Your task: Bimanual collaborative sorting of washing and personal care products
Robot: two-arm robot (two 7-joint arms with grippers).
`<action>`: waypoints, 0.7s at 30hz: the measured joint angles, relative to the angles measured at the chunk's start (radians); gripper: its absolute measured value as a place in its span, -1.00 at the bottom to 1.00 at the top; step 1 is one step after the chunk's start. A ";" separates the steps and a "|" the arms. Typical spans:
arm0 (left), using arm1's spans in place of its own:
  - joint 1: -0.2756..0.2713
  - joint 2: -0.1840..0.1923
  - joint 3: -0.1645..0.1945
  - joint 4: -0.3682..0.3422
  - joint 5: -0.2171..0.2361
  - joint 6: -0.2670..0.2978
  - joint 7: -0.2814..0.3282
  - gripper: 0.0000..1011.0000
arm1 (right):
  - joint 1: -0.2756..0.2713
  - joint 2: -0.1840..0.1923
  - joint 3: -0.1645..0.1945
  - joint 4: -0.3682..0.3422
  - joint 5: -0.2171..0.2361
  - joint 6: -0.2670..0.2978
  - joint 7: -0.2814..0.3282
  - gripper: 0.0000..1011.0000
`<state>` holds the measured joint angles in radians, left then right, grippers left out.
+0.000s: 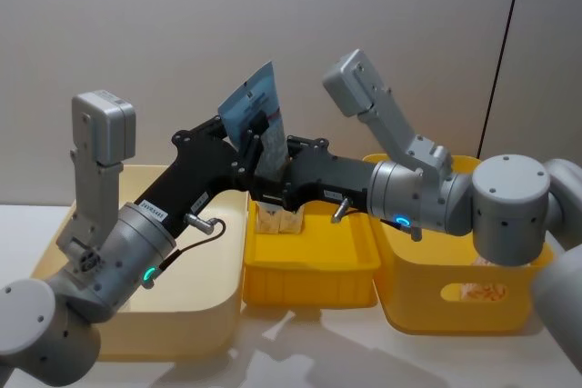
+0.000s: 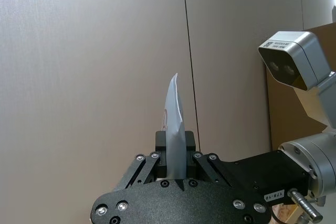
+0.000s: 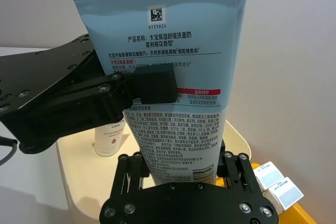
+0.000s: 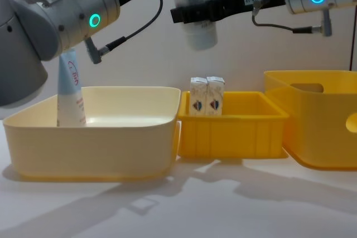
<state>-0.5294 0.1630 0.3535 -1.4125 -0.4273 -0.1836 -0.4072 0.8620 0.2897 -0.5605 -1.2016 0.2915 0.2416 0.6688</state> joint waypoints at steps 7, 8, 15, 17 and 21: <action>0.001 0.000 0.001 0.000 0.000 0.000 0.000 -0.63 | 0.002 -0.002 -0.001 0.002 0.000 -0.001 -0.001 0.23; 0.001 0.000 0.001 0.000 0.000 0.000 0.000 -0.63 | 0.002 -0.002 -0.001 0.002 0.000 -0.001 -0.001 0.22; 0.001 0.000 0.001 0.000 0.001 0.000 0.000 -0.63 | 0.003 -0.003 -0.002 0.003 0.000 -0.002 -0.001 0.16; 0.001 0.000 0.001 0.000 0.001 0.000 0.000 -0.63 | 0.003 -0.003 -0.002 0.003 0.000 -0.002 -0.001 0.14; 0.001 0.000 0.001 0.000 0.001 0.000 0.000 -0.63 | 0.003 -0.003 -0.002 0.004 0.001 -0.003 -0.001 0.10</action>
<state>-0.5288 0.1630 0.3542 -1.4126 -0.4265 -0.1836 -0.4070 0.8650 0.2866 -0.5627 -1.1980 0.2922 0.2387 0.6677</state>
